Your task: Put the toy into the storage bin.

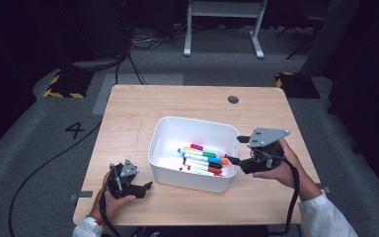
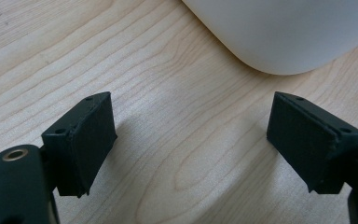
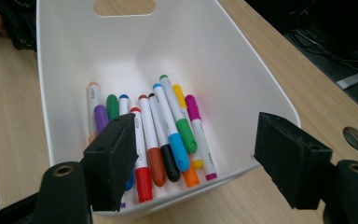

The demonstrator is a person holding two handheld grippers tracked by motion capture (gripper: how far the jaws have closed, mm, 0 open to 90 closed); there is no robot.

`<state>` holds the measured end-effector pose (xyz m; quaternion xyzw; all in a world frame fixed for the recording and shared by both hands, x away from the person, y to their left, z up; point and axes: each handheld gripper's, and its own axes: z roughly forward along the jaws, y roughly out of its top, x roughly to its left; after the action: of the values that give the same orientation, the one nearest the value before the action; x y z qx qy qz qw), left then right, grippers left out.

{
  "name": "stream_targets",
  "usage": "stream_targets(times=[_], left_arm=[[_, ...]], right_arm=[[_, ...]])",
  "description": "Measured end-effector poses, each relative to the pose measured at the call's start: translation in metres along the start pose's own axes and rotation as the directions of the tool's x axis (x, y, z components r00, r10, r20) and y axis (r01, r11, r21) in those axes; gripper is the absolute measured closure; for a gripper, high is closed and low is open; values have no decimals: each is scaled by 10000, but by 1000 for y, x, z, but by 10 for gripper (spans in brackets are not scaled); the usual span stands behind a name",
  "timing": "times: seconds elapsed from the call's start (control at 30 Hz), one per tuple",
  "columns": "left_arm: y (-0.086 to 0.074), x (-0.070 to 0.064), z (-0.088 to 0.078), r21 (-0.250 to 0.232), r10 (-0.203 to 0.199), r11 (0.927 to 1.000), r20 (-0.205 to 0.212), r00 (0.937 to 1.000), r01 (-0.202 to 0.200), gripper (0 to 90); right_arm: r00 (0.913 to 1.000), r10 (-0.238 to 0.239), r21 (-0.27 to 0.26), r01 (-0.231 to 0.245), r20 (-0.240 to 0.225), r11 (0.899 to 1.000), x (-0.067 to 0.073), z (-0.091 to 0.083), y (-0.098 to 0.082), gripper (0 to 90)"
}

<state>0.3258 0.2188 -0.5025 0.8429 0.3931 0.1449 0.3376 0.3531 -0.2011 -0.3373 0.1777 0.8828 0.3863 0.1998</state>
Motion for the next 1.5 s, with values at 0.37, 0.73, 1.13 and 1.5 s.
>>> stream_targets(times=[0.37,0.73,1.13,1.5], left_arm=[[0,0,0,10,15,10000,3,10000,-15,154],[1,0,1,49,-39,10000,89,10000,39,153],[1,1,1,15,-28,10000,74,10000,28,153],[1,1,1,25,-42,10000,55,10000,42,152]], right_arm=[[9940,797,-119,-790,754,9968,-10,-21,-36,297],[9870,1216,616,-1285,1055,9898,-15,-16,-78,280],[9713,1888,1317,-2080,1448,9692,-16,1,-131,280],[9442,2845,1520,-3095,1657,9387,-20,3,-177,277]])
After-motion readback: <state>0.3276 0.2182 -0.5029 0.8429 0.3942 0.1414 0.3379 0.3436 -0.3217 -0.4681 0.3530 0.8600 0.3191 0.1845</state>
